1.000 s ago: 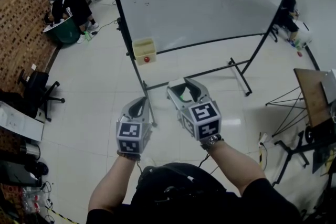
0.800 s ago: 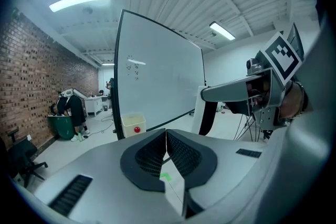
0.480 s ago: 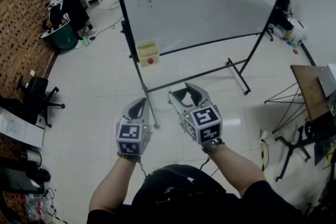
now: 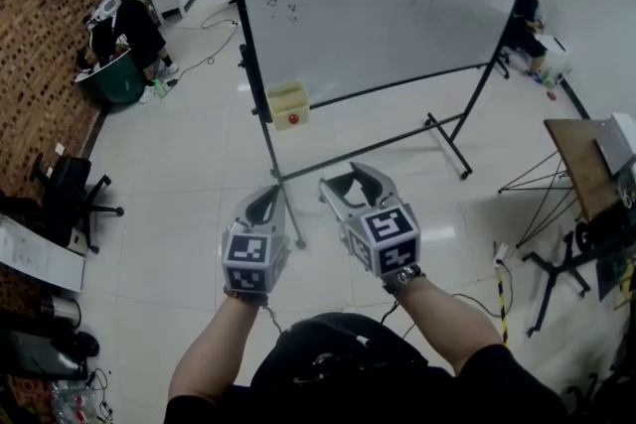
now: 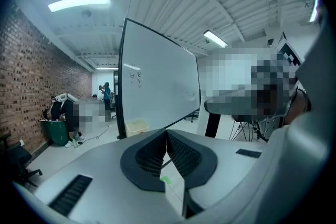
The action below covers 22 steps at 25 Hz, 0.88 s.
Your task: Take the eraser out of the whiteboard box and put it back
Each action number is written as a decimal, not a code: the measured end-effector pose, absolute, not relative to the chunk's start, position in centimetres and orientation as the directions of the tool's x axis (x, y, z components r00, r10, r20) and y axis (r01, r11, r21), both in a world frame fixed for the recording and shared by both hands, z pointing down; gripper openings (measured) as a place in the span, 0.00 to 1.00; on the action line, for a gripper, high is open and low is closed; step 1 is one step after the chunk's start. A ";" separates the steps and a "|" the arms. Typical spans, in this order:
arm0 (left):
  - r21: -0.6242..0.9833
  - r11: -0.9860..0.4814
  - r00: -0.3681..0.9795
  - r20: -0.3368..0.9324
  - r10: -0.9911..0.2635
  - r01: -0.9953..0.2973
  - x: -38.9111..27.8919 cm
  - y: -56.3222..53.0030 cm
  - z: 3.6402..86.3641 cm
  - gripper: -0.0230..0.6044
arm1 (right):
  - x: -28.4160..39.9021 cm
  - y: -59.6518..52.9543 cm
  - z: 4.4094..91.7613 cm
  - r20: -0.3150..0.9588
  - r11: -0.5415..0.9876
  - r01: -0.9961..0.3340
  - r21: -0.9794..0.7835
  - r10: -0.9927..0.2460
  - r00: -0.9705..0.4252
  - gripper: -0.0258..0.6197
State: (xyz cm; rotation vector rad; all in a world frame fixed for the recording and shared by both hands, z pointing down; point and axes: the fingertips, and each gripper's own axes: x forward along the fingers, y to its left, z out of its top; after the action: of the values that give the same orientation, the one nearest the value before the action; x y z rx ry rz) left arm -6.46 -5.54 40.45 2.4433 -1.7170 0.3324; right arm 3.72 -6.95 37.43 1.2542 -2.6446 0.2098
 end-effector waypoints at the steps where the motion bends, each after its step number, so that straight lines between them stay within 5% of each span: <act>1: -0.013 -0.341 0.326 0.256 -0.910 -0.940 -6.7 -5.4 40.4 0.04 | 3.5 -6.7 37.4 0.246 0.629 -0.777 -0.038 -0.747 -0.617 0.46; 22: 0.003 -0.347 0.336 0.255 -0.907 -0.938 -8.4 -4.3 40.4 0.04 | 1.6 -5.3 37.1 0.238 0.630 -0.776 -0.022 -0.751 -0.616 0.46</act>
State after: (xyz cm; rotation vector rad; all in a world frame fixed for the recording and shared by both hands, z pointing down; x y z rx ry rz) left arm -8.41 -4.28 40.43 2.4423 -1.6997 0.3146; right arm 1.57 -5.31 37.08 1.2557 -2.6458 0.1818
